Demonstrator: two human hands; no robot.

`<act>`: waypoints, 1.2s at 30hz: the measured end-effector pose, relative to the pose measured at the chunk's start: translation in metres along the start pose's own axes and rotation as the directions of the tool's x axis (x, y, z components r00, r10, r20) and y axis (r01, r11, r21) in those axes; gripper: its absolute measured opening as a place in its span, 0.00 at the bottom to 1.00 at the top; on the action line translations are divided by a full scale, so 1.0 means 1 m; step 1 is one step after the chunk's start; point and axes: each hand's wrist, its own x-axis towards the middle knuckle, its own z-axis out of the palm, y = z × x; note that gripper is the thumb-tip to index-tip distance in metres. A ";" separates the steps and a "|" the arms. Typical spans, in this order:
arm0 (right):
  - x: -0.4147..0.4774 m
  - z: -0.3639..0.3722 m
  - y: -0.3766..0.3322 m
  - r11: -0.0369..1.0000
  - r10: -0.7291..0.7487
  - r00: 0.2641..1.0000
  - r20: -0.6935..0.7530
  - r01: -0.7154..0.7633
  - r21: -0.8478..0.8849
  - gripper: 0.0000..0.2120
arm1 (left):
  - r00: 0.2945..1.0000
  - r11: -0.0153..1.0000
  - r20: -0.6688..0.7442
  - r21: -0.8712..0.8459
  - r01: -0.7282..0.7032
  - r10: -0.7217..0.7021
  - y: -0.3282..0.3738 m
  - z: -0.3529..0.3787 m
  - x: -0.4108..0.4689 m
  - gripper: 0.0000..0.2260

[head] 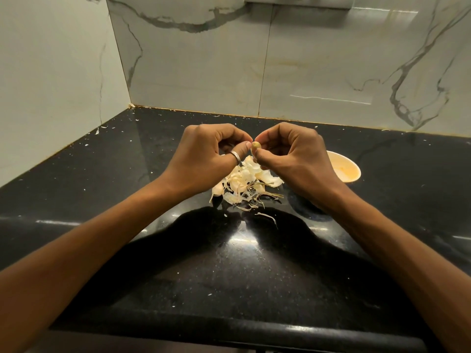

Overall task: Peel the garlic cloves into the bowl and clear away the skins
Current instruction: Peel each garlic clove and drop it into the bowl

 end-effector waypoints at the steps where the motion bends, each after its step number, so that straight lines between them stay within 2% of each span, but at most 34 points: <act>1: 0.000 0.001 0.000 1.000 -0.013 1.000 -0.004 0.013 -0.016 0.05 | 1.000 1.000 -0.002 0.014 -0.017 0.017 0.000 0.000 0.000 0.05; 9: -0.005 0.004 -0.001 0.991 -0.113 0.994 0.013 0.113 -0.077 0.04 | 0.990 0.966 0.044 0.216 -0.144 0.137 -0.007 0.000 -0.002 0.11; 18: -0.005 0.006 0.003 0.973 -0.190 0.982 0.018 0.191 -0.126 0.03 | 0.984 0.930 0.050 0.322 -0.176 0.169 -0.006 0.003 -0.004 0.09; 21: -0.005 0.007 0.002 0.971 -0.197 0.980 0.027 0.199 -0.133 0.03 | 0.991 0.950 0.039 0.279 -0.137 0.132 -0.007 0.004 -0.004 0.08; 28: -0.005 0.006 -0.002 0.982 -0.165 0.985 0.051 0.169 -0.087 0.04 | 0.998 0.998 0.039 0.056 0.043 -0.045 -0.003 0.002 -0.001 0.07; 32: -0.004 0.005 -0.002 0.986 -0.140 0.989 0.052 0.144 -0.087 0.05 | 0.991 0.992 0.052 0.007 0.124 -0.125 0.000 0.000 0.000 0.02; 36: -0.004 0.005 -0.001 0.991 -0.112 0.992 0.063 0.116 -0.068 0.05 | 0.981 0.984 0.069 -0.013 0.180 -0.179 0.001 -0.001 0.001 0.04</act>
